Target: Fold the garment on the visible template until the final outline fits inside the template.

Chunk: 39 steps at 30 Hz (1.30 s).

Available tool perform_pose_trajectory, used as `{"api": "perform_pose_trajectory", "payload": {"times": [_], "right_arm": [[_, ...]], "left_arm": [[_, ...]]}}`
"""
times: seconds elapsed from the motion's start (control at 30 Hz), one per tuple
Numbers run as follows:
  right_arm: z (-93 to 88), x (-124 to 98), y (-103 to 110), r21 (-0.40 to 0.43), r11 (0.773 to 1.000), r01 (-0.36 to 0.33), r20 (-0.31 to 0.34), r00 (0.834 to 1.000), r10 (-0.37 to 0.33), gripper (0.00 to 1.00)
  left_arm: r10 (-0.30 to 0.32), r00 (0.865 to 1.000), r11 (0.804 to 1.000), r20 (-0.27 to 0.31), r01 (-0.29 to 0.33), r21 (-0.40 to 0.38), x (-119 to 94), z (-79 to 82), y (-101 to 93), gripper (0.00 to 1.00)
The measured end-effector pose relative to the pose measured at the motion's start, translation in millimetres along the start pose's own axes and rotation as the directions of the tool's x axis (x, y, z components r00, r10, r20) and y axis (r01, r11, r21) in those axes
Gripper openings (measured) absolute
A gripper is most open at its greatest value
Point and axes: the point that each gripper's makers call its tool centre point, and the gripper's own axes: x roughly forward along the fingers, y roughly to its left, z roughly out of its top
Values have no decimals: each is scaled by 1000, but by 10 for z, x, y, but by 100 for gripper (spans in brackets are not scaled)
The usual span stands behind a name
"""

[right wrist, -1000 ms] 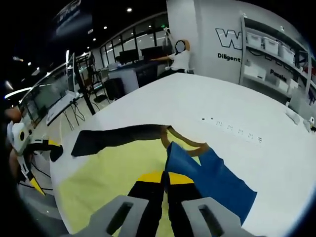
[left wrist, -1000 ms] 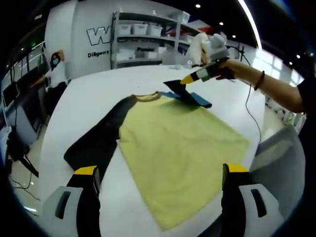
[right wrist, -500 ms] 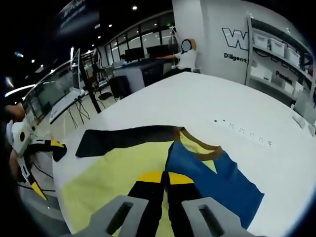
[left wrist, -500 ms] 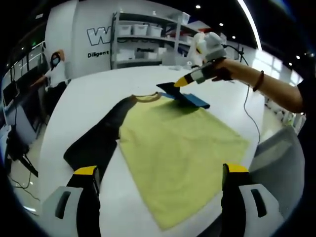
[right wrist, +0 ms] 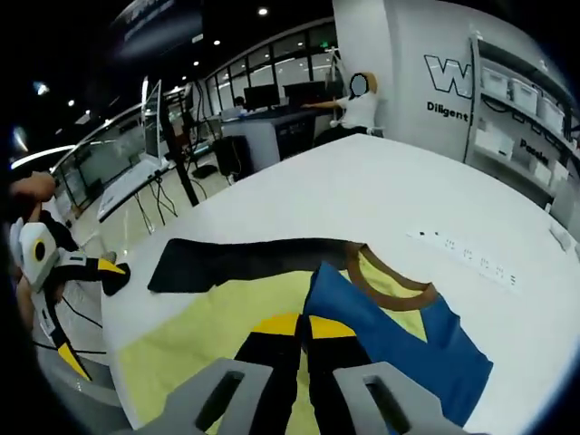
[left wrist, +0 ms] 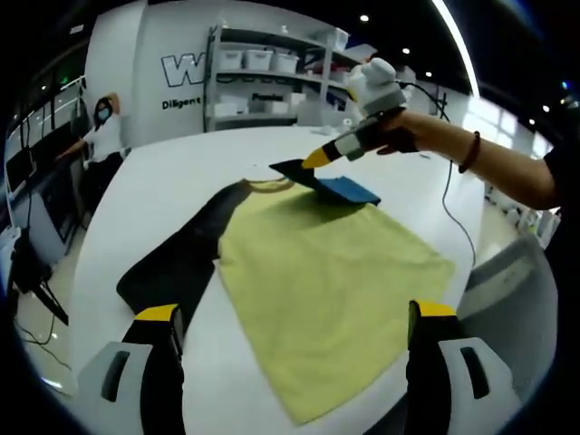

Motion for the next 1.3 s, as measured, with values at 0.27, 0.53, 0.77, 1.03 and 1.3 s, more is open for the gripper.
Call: {"api": "perform_pose_trajectory", "payload": {"times": [0.27,0.53,0.77,1.03,1.3], "right_arm": [[90,120,164,-48,999,-5,-3,1000,5,0],[143,222,283,-86,996,6,-10,1000,-7,0],[158,312,447,-135,991,-3,-17,1000,1,0],[82,428,608,-185,982,-22,-46,999,13,0],[10,563,661,-224,974,-22,-72,997,6,0]], "left_arm": [[-3,1000,1000,2,3,-5,4,-6,-10,99],[0,1000,1000,-4,0,-1,-1,-22,7,99],[2,1000,1000,-6,-2,-3,-2,-25,22,99],[5,1000,1000,-3,-6,-8,-23,-45,48,99],[0,1000,1000,-8,0,-7,-10,-63,35,99]]}}
